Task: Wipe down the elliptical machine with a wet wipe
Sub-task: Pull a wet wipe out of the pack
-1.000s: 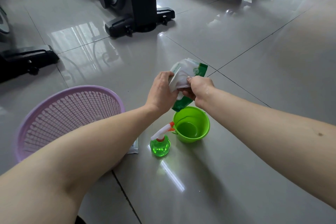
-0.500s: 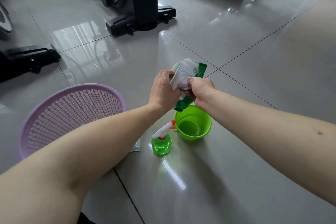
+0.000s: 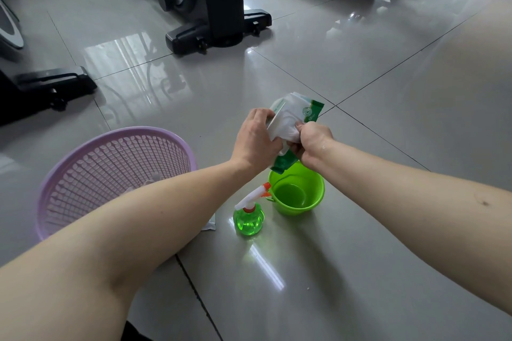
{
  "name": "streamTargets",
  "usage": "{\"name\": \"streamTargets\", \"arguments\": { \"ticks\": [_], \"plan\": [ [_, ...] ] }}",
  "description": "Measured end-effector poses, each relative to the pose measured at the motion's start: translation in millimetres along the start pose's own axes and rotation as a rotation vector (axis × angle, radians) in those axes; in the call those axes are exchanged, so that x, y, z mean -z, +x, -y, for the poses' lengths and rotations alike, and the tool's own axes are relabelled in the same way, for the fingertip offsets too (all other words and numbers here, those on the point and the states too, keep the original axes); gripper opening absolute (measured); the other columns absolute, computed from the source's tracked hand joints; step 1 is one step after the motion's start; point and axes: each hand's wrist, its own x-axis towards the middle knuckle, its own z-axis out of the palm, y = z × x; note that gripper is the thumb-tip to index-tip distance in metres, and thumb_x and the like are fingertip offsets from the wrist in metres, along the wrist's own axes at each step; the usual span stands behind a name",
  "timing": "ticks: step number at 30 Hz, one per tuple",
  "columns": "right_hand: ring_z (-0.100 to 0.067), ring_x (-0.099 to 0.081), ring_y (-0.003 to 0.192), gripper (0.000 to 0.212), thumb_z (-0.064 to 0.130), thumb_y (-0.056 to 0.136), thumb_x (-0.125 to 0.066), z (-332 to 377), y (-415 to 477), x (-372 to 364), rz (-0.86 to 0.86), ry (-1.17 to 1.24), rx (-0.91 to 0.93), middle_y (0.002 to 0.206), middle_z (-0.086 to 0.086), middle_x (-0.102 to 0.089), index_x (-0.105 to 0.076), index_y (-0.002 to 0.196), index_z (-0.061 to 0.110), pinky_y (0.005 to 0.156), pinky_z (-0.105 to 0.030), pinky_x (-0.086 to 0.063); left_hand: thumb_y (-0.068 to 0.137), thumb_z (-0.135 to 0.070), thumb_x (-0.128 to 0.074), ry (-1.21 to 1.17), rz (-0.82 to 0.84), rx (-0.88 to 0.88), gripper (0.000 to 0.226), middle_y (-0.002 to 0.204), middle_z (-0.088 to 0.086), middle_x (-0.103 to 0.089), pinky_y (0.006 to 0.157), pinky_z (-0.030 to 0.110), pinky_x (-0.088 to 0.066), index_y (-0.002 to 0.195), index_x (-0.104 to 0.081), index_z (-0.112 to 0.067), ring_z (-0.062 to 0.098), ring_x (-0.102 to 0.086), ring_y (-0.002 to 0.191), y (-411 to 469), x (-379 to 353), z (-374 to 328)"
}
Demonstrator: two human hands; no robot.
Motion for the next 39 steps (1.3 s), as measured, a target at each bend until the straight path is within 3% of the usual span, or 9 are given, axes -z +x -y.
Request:
{"name": "streamTargets", "arguments": {
  "ticks": [5,12,14,16,18,27,33,36,39],
  "plan": [
    [-0.019,-0.057,0.054,0.009,0.008,0.098,-0.058,-1,1,7,0.019,0.047,-0.039,0.085,-0.010,-0.064,-0.066,0.098,0.009,0.039,-0.020,-0.042,0.078,-0.006,-0.072,-0.021,0.025,0.003,0.049,0.121,0.006,-0.056,0.093,0.027,-0.044,0.124,-0.057,-0.008,0.021,-0.053,0.107,0,-3,1],
    [-0.013,-0.063,0.054,0.034,0.012,0.076,-0.086,-7,-5,14,0.172,-0.186,0.021,0.092,-0.010,-0.072,-0.070,0.107,0.009,0.042,-0.019,-0.044,0.078,-0.001,-0.067,-0.023,0.007,0.011,0.044,0.120,0.008,-0.057,0.092,0.031,-0.045,0.121,-0.059,-0.008,0.026,-0.055,0.106,4,-2,1],
    [-0.015,-0.070,0.066,0.050,0.013,0.061,-0.091,-9,-8,15,0.189,-0.266,0.040,0.093,-0.008,-0.073,-0.071,0.107,0.008,0.052,-0.023,-0.055,0.078,0.000,-0.068,-0.015,0.014,0.017,0.045,0.121,0.008,-0.056,0.092,0.033,-0.047,0.121,-0.058,-0.008,0.026,-0.055,0.106,5,0,2],
    [-0.026,-0.073,0.093,0.069,0.023,0.042,-0.093,-11,-2,16,0.161,-0.264,0.046,0.101,-0.007,-0.077,-0.072,0.107,0.013,0.083,-0.038,-0.062,0.079,0.000,-0.068,-0.011,0.010,0.034,0.045,0.121,0.006,-0.055,0.092,0.032,-0.047,0.122,-0.058,-0.008,0.024,-0.055,0.106,5,2,4],
    [-0.030,-0.072,0.100,0.063,0.023,0.043,-0.088,-11,2,16,0.133,-0.214,0.069,0.104,-0.008,-0.076,-0.071,0.103,0.015,0.094,-0.044,-0.059,0.079,-0.001,-0.068,-0.012,0.003,0.051,0.046,0.121,0.006,-0.055,0.090,0.028,-0.044,0.123,-0.057,-0.008,0.021,-0.054,0.104,5,3,5],
    [-0.029,-0.069,0.092,0.014,0.007,0.071,-0.069,-3,-17,11,-0.008,-0.190,0.177,0.089,-0.006,-0.070,-0.066,0.082,0.016,0.089,-0.047,-0.061,0.079,-0.003,-0.071,-0.036,0.000,0.049,0.043,0.111,-0.003,-0.050,0.083,0.018,-0.036,0.120,-0.058,-0.009,0.014,-0.048,0.095,2,1,0],
    [-0.025,-0.054,0.079,0.022,0.011,0.058,-0.062,1,-18,15,0.038,-0.220,0.152,0.083,-0.009,-0.059,-0.063,0.080,0.010,0.079,-0.047,-0.059,0.080,-0.003,-0.070,-0.013,-0.003,0.048,0.042,0.115,0.001,-0.054,0.081,0.017,-0.035,0.120,-0.058,-0.008,0.014,-0.048,0.095,3,2,1],
    [-0.027,-0.060,0.078,0.039,0.014,0.054,-0.062,1,-14,18,0.045,-0.213,0.134,0.084,-0.011,-0.065,-0.068,0.090,0.002,0.088,-0.062,-0.056,0.079,-0.003,-0.070,-0.013,-0.005,0.050,0.042,0.113,0.000,-0.053,0.079,0.015,-0.033,0.119,-0.058,-0.009,0.014,-0.047,0.094,2,2,-1],
    [-0.026,-0.068,0.087,0.044,0.019,0.052,-0.069,-1,-14,17,0.042,-0.199,0.123,0.092,-0.008,-0.072,-0.070,0.094,0.006,0.087,-0.057,-0.060,0.079,-0.001,-0.069,-0.019,-0.006,0.054,0.041,0.112,-0.003,-0.051,0.078,0.015,-0.033,0.118,-0.058,-0.010,0.013,-0.047,0.094,3,1,-3]
  ]
}}
